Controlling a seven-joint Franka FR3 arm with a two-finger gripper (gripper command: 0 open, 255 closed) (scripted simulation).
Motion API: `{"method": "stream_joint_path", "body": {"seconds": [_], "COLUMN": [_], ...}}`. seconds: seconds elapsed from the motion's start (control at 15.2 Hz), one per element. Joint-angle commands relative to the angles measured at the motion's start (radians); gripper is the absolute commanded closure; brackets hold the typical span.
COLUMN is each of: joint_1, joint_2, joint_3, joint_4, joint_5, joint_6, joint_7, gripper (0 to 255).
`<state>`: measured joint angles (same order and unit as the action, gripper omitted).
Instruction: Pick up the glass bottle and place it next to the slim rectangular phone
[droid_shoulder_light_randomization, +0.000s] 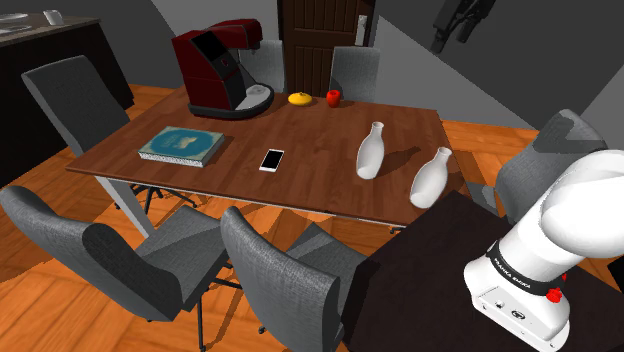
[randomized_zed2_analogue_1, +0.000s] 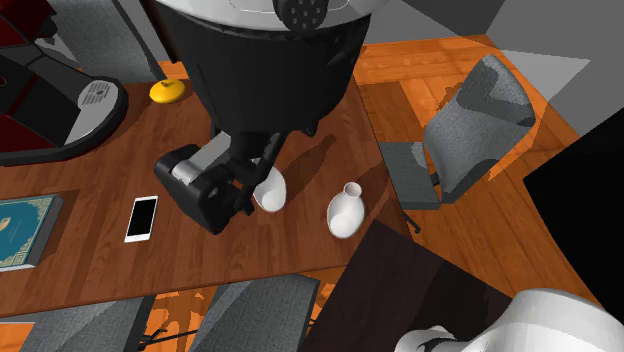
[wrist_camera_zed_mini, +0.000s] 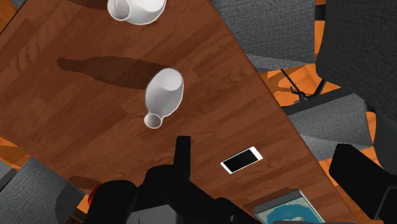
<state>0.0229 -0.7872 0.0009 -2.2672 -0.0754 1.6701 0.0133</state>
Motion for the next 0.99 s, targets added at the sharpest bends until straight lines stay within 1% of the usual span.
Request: {"method": "stream_joint_path", "body": {"seconds": [0.0, 0.46, 0.92], "joint_1": [0.0, -0.021, -0.061], "joint_2": [0.0, -0.066, -0.064], "joint_3": [0.0, -0.115, -0.251], "joint_4": [0.0, -0.227, -0.403], "joint_5": [0.0, -0.05, -0.122], "joint_6": [0.0, 0.153, 0.322], "joint_7": [0.0, -0.12, -0.248], "gripper": [0, 0, 0]}}
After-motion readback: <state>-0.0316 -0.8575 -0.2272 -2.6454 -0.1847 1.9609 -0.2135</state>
